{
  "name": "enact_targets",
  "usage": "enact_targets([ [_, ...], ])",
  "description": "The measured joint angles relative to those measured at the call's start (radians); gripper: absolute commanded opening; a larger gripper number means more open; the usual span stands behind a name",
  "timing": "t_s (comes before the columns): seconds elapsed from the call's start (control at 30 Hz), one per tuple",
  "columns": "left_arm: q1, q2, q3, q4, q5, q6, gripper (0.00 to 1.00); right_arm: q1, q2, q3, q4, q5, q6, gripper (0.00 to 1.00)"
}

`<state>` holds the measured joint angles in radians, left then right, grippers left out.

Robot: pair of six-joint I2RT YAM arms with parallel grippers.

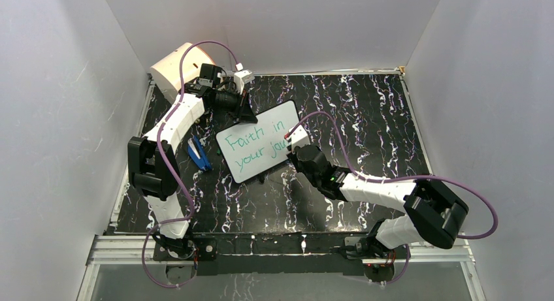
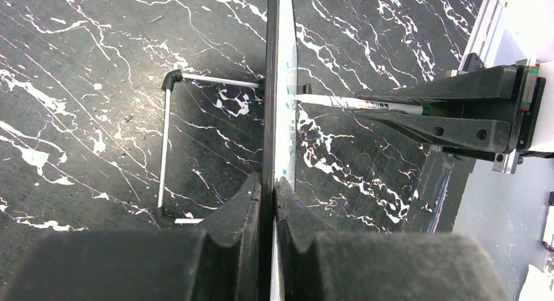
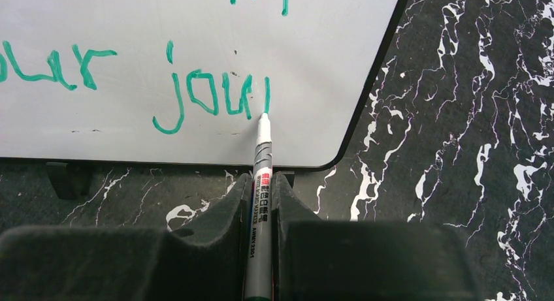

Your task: Write a sentence on the whiteboard

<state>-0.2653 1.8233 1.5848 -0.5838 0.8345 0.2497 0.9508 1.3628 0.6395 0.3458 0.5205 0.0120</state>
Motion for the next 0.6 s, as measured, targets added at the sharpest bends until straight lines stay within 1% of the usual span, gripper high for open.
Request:
enact_targets([
  [0.6,0.000,0.002,0.001,0.000,0.004,0.000,0.00,-0.006,0.000,0.021,0.051,0.000,-0.045,0.00],
])
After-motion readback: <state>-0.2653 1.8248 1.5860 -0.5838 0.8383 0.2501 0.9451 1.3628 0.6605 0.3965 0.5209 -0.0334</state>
